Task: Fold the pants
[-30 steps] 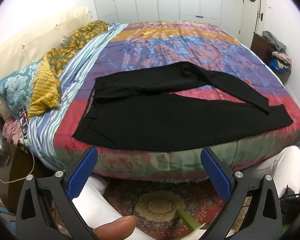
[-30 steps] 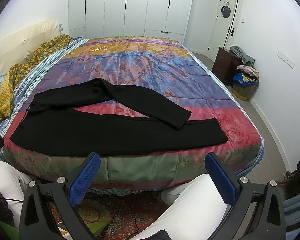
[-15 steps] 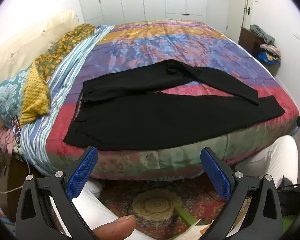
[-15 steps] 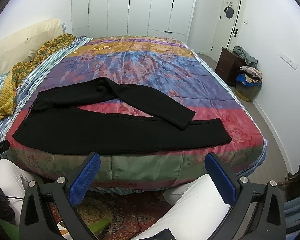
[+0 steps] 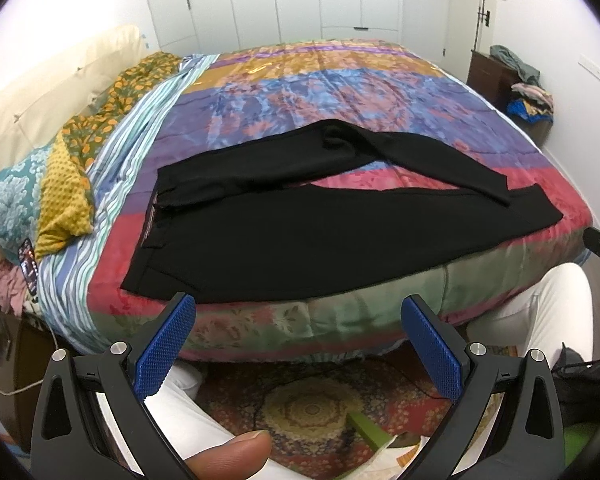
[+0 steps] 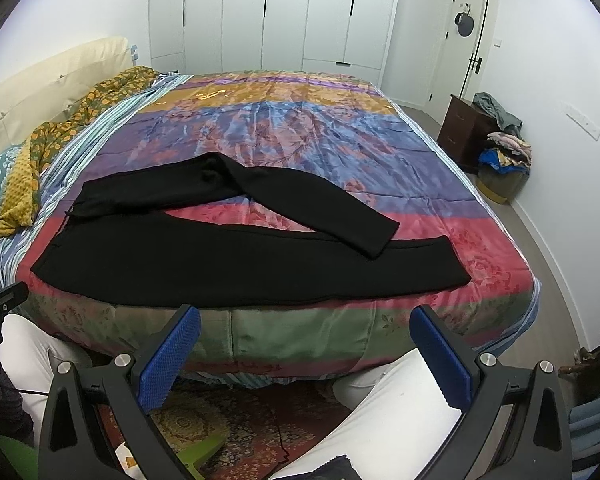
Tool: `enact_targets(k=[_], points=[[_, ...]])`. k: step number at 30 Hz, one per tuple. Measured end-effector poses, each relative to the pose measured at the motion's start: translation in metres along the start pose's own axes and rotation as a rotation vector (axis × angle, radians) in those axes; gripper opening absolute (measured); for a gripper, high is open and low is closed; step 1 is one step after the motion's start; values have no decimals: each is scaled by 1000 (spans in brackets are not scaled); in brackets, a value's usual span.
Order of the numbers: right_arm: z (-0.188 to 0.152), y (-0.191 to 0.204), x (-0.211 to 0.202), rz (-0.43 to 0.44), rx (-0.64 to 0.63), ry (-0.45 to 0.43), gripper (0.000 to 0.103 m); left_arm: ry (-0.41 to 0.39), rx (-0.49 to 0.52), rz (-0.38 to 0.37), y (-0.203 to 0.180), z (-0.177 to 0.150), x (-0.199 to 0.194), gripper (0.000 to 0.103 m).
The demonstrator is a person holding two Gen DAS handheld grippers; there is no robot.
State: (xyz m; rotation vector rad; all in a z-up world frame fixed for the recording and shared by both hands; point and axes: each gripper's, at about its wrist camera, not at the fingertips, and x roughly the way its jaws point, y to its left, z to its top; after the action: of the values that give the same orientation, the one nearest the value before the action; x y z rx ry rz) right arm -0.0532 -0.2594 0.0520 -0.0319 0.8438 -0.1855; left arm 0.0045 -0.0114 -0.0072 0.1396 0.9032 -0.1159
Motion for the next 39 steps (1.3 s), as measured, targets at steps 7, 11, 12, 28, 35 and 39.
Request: enact_targets(k=[7,11,12,28,35,39], points=[[0,1,1,5,-1,0,103,-1,2,-2,-3,0,0,102],[0,2,0,5,-5,0,103,-2,2,-1,-4,0,0,103],[0,3,0,6,-6,-1,103,-3,3,0,-5,0,0,103],[-1,6,-1,14,-11,3,103,-3,4,0,-7,0,0,103],[-1,6,-1,15,-12,5,103,-2,6,0,-9,0,0,103],[0,8,-1,14,-13,5,103,-2,6,1,-9,0,0,103]])
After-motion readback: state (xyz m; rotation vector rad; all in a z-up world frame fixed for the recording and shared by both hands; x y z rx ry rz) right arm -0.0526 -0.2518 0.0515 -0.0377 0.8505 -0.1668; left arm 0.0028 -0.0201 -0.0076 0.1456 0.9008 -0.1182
